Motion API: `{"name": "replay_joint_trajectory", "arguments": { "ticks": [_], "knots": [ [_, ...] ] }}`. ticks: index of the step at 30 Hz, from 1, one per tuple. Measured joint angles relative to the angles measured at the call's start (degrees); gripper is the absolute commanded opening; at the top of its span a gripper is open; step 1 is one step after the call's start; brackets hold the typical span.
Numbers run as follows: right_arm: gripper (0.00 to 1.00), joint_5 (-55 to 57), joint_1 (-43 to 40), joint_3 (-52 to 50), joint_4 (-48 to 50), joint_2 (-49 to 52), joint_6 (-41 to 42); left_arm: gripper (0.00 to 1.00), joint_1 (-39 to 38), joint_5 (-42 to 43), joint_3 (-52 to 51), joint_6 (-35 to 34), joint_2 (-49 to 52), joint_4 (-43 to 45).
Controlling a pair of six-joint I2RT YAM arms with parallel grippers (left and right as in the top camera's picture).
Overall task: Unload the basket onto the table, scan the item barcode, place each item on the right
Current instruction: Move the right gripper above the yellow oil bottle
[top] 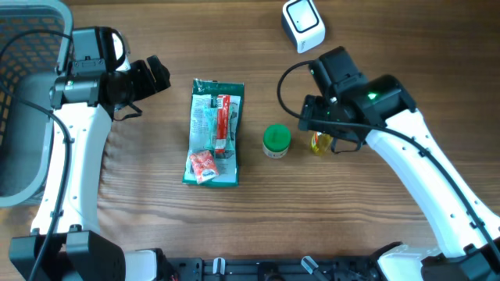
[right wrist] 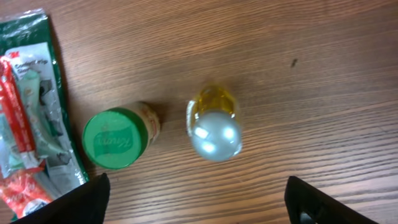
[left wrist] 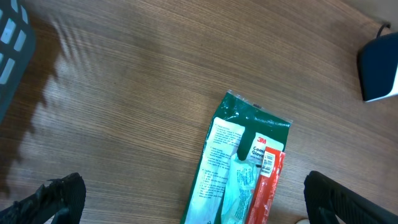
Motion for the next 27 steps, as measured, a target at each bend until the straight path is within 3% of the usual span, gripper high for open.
{"name": "replay_joint_trajectory", "arguments": {
  "ticks": [2,27],
  "knots": [
    [1.0,0.24,-0.42,0.0,0.0,0.0,-0.48,1.0,0.0,0.0,0.0,0.0,0.0,0.0],
    [1.0,3.39,-0.44,0.0,3.63,0.02,-5.05,1.0,0.0,0.0,0.0,0.0,0.0,-0.02]
  ]
}}
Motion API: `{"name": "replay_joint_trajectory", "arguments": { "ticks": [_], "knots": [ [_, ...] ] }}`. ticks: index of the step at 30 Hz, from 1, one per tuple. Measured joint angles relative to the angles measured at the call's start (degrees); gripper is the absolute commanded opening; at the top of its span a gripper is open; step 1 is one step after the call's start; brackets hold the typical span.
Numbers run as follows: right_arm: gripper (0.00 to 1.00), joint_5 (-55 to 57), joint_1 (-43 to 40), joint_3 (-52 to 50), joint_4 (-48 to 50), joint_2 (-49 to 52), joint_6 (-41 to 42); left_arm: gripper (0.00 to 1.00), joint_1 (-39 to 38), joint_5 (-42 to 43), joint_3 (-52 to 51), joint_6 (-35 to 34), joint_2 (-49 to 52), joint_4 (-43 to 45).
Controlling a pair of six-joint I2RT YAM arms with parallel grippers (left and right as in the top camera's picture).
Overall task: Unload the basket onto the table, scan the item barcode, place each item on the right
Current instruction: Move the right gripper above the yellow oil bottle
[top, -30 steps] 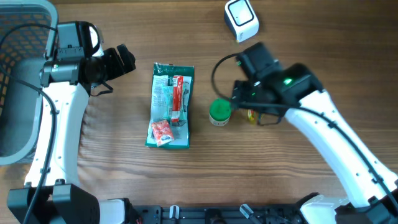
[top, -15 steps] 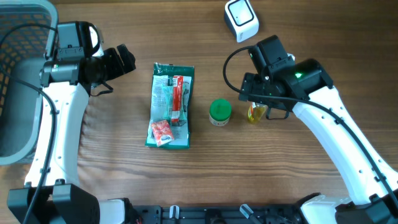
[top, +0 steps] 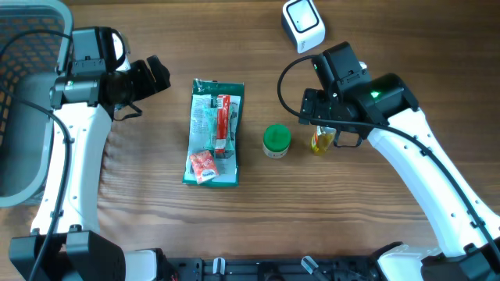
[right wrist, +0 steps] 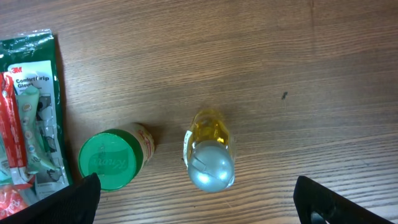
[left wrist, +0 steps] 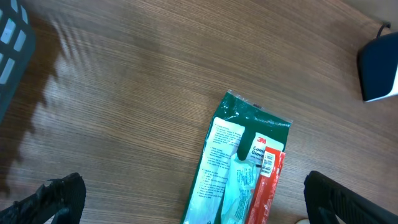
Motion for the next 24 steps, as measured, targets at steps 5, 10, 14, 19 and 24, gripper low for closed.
{"name": "replay_joint_trajectory", "arguments": {
  "ticks": [5,10,14,19,24],
  "knots": [
    [0.99,0.0,0.0,0.0,-0.2,0.37,-0.2,1.0,0.0,-0.02,0.0,0.0,0.0,0.02],
    [1.0,-0.09,0.0,0.0,-0.59,2.71,-0.42,1.0,0.0,-0.02,0.0,0.0,0.0,0.02],
    [0.99,-0.33,0.0,0.0,-0.63,4.61,-0.42,1.0,0.0,-0.02,0.0,0.0,0.0,0.02],
    [1.0,-0.48,0.0,-0.02,-1.22,7.13,-0.42,1.0,0.0,0.0,0.0,0.0,0.0,0.02],
    [1.0,-0.5,0.0,0.0,-1.49,10.08,-0.42,1.0,0.0,-0.02,0.0,0.0,0.0,0.02]
  ]
}}
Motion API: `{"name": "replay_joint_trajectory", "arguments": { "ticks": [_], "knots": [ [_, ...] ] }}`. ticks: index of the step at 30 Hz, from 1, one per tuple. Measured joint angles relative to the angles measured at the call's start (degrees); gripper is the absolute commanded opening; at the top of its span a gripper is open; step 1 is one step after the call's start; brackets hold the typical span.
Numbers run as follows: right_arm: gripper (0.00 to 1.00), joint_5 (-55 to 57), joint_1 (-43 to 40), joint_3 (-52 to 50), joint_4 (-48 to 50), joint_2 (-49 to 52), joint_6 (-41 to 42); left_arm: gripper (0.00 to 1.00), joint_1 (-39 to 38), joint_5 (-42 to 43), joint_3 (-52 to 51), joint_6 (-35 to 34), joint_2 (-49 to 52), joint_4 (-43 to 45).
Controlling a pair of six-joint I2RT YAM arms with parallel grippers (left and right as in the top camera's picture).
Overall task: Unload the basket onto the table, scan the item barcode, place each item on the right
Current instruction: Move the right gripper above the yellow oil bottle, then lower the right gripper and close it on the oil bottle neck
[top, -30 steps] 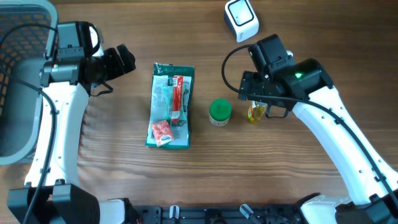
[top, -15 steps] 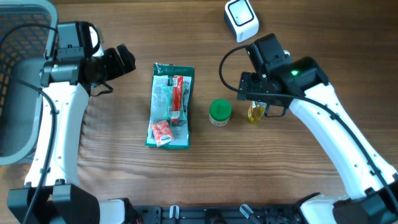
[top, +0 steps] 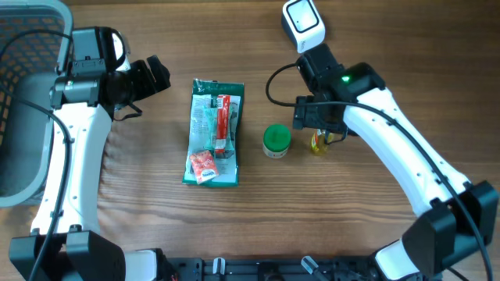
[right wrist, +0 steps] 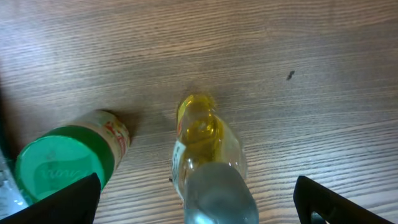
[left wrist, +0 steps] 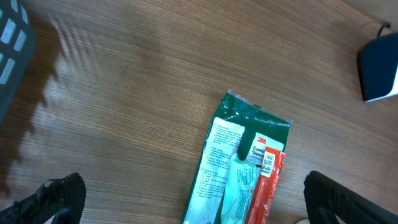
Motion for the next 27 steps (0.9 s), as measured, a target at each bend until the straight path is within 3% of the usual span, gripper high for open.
{"name": "replay_joint_trajectory", "arguments": {
  "ticks": [18,27],
  "knots": [
    [1.0,-0.15,-0.46,-0.02,-2.1,3.8,-2.6,1.0,0.0,0.02,0.0,0.0,0.0,0.0],
    [1.0,-6.71,-4.33,-0.02,-0.2,3.8,-6.45,1.0,0.0,0.0,0.0,0.0,0.0,0.0]
  ]
}}
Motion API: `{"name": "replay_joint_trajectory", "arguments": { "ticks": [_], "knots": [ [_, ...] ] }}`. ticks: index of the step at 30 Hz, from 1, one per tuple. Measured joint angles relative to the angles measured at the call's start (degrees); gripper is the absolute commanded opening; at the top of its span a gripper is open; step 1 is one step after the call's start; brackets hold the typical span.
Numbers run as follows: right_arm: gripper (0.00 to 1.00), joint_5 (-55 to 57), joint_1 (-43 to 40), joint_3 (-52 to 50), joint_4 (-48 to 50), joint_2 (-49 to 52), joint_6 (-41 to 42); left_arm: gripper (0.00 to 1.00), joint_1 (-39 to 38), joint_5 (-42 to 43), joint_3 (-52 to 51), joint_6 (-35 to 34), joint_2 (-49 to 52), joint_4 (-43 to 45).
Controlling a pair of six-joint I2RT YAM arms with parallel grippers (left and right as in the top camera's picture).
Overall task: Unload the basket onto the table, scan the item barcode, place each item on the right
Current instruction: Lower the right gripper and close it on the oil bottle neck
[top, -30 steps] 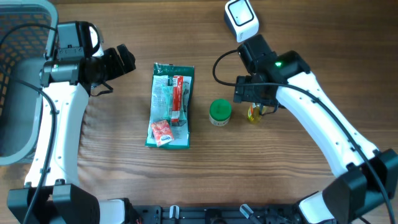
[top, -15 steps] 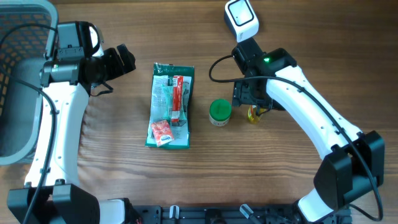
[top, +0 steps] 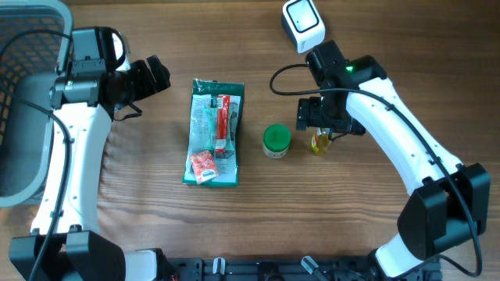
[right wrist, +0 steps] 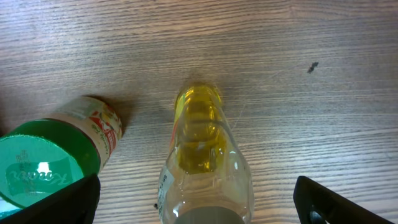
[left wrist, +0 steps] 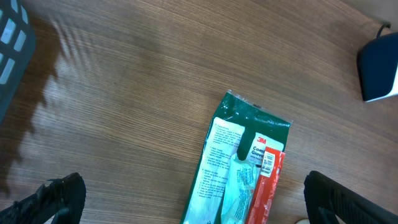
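Observation:
A small clear bottle of yellow liquid (right wrist: 202, 149) stands on the table, and its base shows as a yellow spot (top: 319, 143) below the right wrist in the overhead view. My right gripper (right wrist: 198, 208) is open and low over it, with one finger (right wrist: 53, 202) on each side and gaps to the glass. The white barcode scanner (top: 303, 23) sits at the back. My left gripper (left wrist: 186, 202) is open above bare wood, left of a green glove packet (left wrist: 239, 168).
A jar with a green lid (top: 276, 140) stands just left of the bottle, close to the right gripper's left finger. The green packet (top: 215, 133) lies mid-table. A grey basket (top: 19, 101) fills the far left edge.
My right gripper has come lower over the yellow bottle, which now looms larger between the open fingers. The left arm, packet and jar have not moved.
My right gripper was open high above the bottle and the green-lidded jar, looking down on the bottle's cap. Then it was a little farther back, then lower with the bottle between its fingers, and now lower still. The left arm stayed still throughout.

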Motion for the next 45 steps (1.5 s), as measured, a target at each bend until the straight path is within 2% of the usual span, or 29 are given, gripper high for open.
{"name": "replay_joint_trajectory", "arguments": {
  "ticks": [6,12,17,26,36,41,45],
  "knots": [
    [1.0,-0.81,0.0,0.0,0.0,0.0,-0.79,1.0,0.0,0.02,0.0,0.0,0.0,0.0],
    [0.89,-0.83,0.0,0.0,-0.24,0.0,-1.11,1.0,0.0,0.0,0.0,0.0,0.0,0.0],
    [0.86,-0.83,0.0,0.0,-0.24,0.0,-1.46,1.0,0.0,0.02,0.0,0.0,0.0,0.0],
    [0.82,-0.85,0.0,0.0,-0.83,0.0,-1.51,1.0,0.0,0.02,0.0,0.0,0.0,0.0],
    [0.83,-0.83,0.0,-0.04,-0.85,0.0,-1.64,1.0,0.0,0.02,0.0,0.0,0.0,0.0],
    [0.8,-0.83,0.0,-3.69,2.64,0.04,-1.66,1.0,0.0,0.02,0.0,0.0,0.0,-0.02],
    [0.69,-0.83,0.0,-3.87,3.34,0.09,-1.57,1.0,0.0,0.0,0.0,0.0,0.0,0.0]
  ]
}}
